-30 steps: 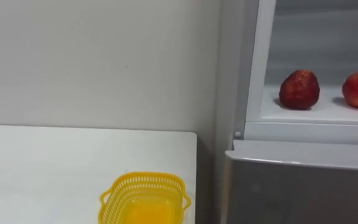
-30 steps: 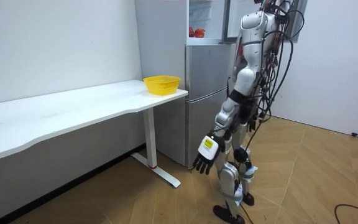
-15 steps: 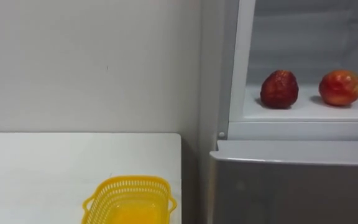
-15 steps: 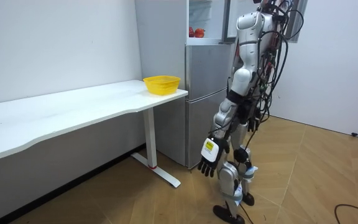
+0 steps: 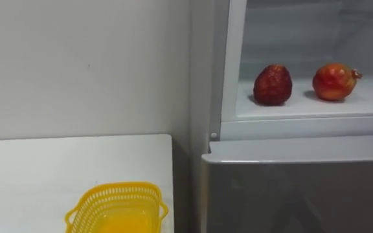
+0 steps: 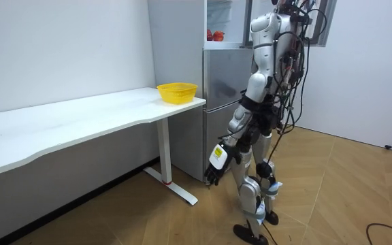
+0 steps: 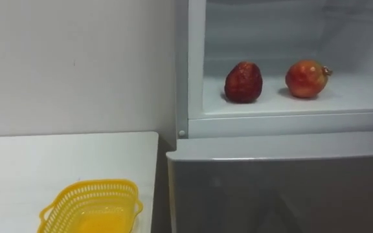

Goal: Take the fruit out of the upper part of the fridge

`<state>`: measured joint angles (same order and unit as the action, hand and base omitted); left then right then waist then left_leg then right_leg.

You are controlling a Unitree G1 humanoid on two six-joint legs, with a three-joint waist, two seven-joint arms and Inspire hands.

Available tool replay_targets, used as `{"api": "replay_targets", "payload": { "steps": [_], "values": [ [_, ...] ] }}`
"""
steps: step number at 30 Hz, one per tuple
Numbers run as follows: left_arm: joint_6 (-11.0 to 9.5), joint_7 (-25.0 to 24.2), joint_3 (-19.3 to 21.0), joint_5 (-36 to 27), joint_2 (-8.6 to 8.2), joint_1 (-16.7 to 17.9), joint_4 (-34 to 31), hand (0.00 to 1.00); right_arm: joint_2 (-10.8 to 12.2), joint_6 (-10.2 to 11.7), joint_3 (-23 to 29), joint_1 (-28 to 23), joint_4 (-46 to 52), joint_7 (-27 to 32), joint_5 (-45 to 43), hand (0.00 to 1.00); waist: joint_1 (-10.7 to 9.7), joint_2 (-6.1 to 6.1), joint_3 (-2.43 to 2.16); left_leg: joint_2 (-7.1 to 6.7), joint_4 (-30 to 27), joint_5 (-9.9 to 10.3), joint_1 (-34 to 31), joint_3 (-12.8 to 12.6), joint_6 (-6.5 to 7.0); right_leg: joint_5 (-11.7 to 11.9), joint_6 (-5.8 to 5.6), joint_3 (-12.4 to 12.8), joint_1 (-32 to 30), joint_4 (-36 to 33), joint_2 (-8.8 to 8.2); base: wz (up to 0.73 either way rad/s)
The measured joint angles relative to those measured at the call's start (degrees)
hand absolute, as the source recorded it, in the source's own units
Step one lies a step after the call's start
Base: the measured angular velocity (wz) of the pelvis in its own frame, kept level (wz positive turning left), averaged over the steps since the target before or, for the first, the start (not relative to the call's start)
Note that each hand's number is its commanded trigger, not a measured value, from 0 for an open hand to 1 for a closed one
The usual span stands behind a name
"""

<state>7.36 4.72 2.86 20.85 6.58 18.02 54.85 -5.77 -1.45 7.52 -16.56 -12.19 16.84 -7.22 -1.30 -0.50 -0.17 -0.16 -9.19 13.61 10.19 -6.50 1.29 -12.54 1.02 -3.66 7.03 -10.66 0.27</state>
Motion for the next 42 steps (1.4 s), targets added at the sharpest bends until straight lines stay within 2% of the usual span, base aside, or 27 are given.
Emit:
{"api": "replay_targets", "payload": {
  "steps": [1, 4, 7, 11, 13, 15, 18, 19, 23, 26, 28, 32, 35, 38, 41, 42],
  "values": [
    [-0.90, 0.31, 0.53, -0.03, -0.13, 0.25, 0.43, 0.00, 0.11, 0.40, -0.06, -1.10, 3.30, 0.87, 0.18, 0.00, 0.18, 0.37, -0.13, 0.04, 0.00, 0.00, 0.03, -0.22, 0.00, 0.05, 0.05, 0.59, -0.18, -0.07, 0.08, -0.36],
    [-1.64, 0.93, 0.77, -0.07, -0.17, 0.68, 1.46, 0.00, 0.12, 1.59, -0.03, -2.90, 8.55, 2.48, 0.48, 0.00, -0.06, 0.58, -0.21, 0.17, -0.01, 0.00, 0.17, -0.83, 0.00, 0.18, 0.18, 1.56, -0.11, -0.28, 0.28, -0.31],
    [-1.99, 0.69, 0.72, -1.14, -0.20, 0.75, 2.35, 0.00, 0.10, 1.76, 0.52, -2.78, 15.51, 3.68, 0.63, 0.00, -0.79, 0.67, -0.21, 0.33, 0.00, 0.00, 0.38, -1.60, 0.00, 0.24, 0.26, 2.02, -0.68, -0.21, 0.46, -0.14],
    [-2.85, 0.62, 0.71, -1.14, -0.17, 0.88, 2.86, 0.00, -0.04, 2.40, 0.76, -2.25, 23.99, 4.46, 0.60, 0.00, -0.77, 0.90, -0.35, 0.54, 0.00, 0.00, 0.08, -1.62, 0.00, 0.35, 0.45, 2.19, -1.18, -0.22, 0.75, -0.03],
    [-3.98, 0.68, 0.21, -1.15, -0.12, 0.83, 4.40, 0.00, -0.05, 4.22, 0.55, -1.42, 28.27, 5.27, -0.21, 0.00, -0.80, 1.06, -0.38, 0.71, -0.02, 0.00, 0.07, -2.13, 0.00, 0.44, 0.60, 2.49, -1.22, -0.22, 0.94, -0.02],
    [-4.30, 0.58, 0.06, -1.14, -0.19, 0.57, 5.75, 0.00, -0.06, 4.68, 0.49, -0.58, 31.43, 5.97, -1.54, 0.00, -0.45, 1.02, -0.33, 0.81, -0.03, 0.00, -0.08, -2.74, -0.01, 0.49, 0.69, 2.80, -1.53, -0.30, 1.04, -0.09],
    [-5.23, 0.57, 0.27, -1.14, -0.14, 0.07, 7.81, 0.00, -0.34, 6.58, -0.10, 0.55, 36.18, 7.71, -4.53, 0.00, 0.29, 0.86, -0.24, 0.90, -0.10, 0.00, -0.62, -2.79, -0.01, 0.53, 0.76, 2.97, -2.17, -0.99, 1.13, -0.04],
    [-5.32, 0.34, 0.26, -1.14, -0.15, -0.38, 8.56, 0.00, -0.53, 7.44, -0.53, 1.35, 37.01, 8.23, -5.50, 0.00, 0.33, 0.76, -0.17, 0.89, -0.13, 0.00, -0.63, -2.80, -0.01, 0.53, 0.76, 2.89, -2.21, -1.01, 1.11, 0.05],
    [-5.55, -1.06, 0.13, -1.13, -0.16, -1.21, 9.31, 0.00, -1.59, 8.18, -2.01, 4.43, 38.10, 8.57, -7.27, 0.00, 0.39, 0.64, -0.17, 0.82, -0.17, 0.00, -0.70, -2.82, -0.01, 0.54, 0.70, 2.83, -2.67, -1.04, 1.04, 0.03],
    [-5.78, -1.81, -0.13, -1.13, -0.10, -2.00, 9.32, 0.00, -1.88, 8.64, -2.36, 5.97, 38.14, 8.60, -9.20, 0.00, 1.21, 0.61, -0.18, 0.82, -0.17, -0.01, -1.17, -2.82, -0.02, 0.89, 0.45, 2.77, -3.27, -1.15, 1.03, 0.00],
    [-6.03, -2.13, -0.88, -1.13, 0.17, -2.77, 9.34, 0.00, -2.06, 9.12, -2.48, 6.41, 38.44, 8.62, -9.25, 0.00, 1.76, 0.62, -0.35, 0.80, -0.18, -0.01, -1.90, -2.81, -0.02, 1.11, 0.33, 2.54, -4.01, -1.24, 0.96, 0.03],
    [-6.47, -3.13, -0.98, -1.12, 0.88, -3.27, 9.33, 0.00, -2.61, 9.16, -3.86, 8.47, 38.74, 8.65, -8.89, 0.00, 2.36, 0.21, -0.32, 0.81, -0.19, -0.01, -2.14, -2.62, -0.01, 1.27, 0.33, 2.04, -3.99, -1.21, 0.84, 0.01],
    [-6.50, -4.09, -1.24, -1.06, 1.46, -3.59, 9.23, 0.00, -3.19, 10.56, -4.31, 10.65, 39.12, 8.62, -8.70, 0.00, 3.15, -0.34, -0.29, 0.81, -0.24, -0.01, -2.58, -2.07, -0.02, 1.41, 0.28, 1.82, -3.75, -1.06, 0.88, 0.11],
    [-6.50, -4.13, -2.11, -0.46, 1.66, -3.49, 9.22, 0.00, -3.81, 11.41, -5.36, 12.85, 38.65, 8.68, -5.63, 0.00, 3.40, -0.51, 0.03, 0.70, -0.31, -0.01, -2.38, -1.22, -0.02, 1.52, 0.22, 1.32, -2.75, -0.82, 0.80, 0.10],
    [-6.40, -4.12, -2.08, 0.11, 1.63, -3.53, 8.98, 0.00, -4.22, 11.36, -7.04, 14.80, 36.91, 8.38, -4.28, 0.00, 4.16, -0.58, 0.37, 0.72, -0.32, -0.01, -2.13, -0.74, -0.02, 1.60, 0.25, 0.90, -2.39, -0.49, 0.80, 0.08],
    [-6.40, -4.11, -2.03, 0.12, 1.64, -3.55, 8.68, 0.00, -4.22, 11.34, -7.17, 15.32, 36.28, 8.33, -4.30, 0.00, 4.68, -0.75, 0.31, 0.68, -0.32, -0.01, -2.32, -0.38, -0.02, 1.63, 0.27, 0.43, -2.08, -0.12, 0.73, 0.16]
  ]
}}
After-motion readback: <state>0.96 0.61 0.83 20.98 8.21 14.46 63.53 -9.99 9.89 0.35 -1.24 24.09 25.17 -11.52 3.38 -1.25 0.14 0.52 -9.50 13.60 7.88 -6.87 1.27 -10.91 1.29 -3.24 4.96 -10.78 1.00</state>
